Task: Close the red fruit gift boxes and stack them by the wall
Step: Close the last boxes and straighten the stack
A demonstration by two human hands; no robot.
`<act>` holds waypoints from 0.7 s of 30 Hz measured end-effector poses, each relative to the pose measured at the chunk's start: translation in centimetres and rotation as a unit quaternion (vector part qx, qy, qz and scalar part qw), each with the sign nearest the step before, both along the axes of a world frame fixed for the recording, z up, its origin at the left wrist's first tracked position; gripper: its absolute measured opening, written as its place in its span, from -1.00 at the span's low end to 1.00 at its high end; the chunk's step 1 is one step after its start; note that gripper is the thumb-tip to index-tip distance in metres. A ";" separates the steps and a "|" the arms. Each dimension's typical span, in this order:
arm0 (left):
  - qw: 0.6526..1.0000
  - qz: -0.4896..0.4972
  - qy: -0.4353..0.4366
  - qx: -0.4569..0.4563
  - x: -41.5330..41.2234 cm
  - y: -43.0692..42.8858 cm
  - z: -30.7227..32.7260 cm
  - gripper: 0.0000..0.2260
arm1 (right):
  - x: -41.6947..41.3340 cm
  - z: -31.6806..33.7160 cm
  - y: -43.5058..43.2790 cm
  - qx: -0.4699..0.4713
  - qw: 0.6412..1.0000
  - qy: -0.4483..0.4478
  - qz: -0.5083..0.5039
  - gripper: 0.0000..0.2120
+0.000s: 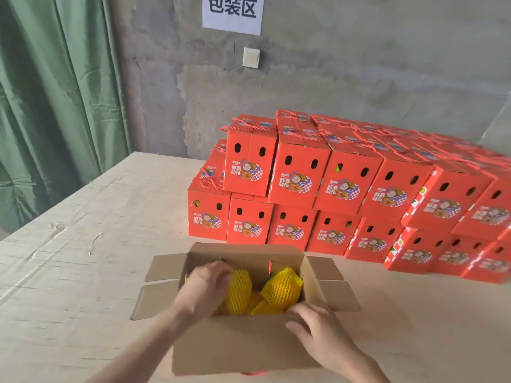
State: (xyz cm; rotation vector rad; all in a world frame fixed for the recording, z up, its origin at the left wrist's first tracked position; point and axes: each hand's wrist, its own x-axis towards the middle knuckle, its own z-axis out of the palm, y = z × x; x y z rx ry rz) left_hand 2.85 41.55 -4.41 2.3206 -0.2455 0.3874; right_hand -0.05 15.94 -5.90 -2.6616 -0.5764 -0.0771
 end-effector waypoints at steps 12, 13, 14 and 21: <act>0.874 0.386 0.084 -0.282 -1.7 12.4 -5.7 -0.81 | -0.7 -5.5 -4.7 0.367 0.857 0.117 -0.342 -0.83; 0.839 0.404 0.115 -0.346 -1.7 12.9 -6.9 -0.77 | -0.1 -5.5 -4.5 0.416 0.826 0.168 -0.341 -0.88; 0.814 0.403 0.152 -0.389 -2.2 13.2 -7.9 -0.73 | 0.6 -5.3 -4.4 0.457 0.795 0.206 -0.341 -0.89; 0.694 0.096 0.300 -0.647 -4.0 9.6 -10.1 -0.78 | 3.2 -2.7 -2.9 0.611 0.649 0.293 -0.346 -0.86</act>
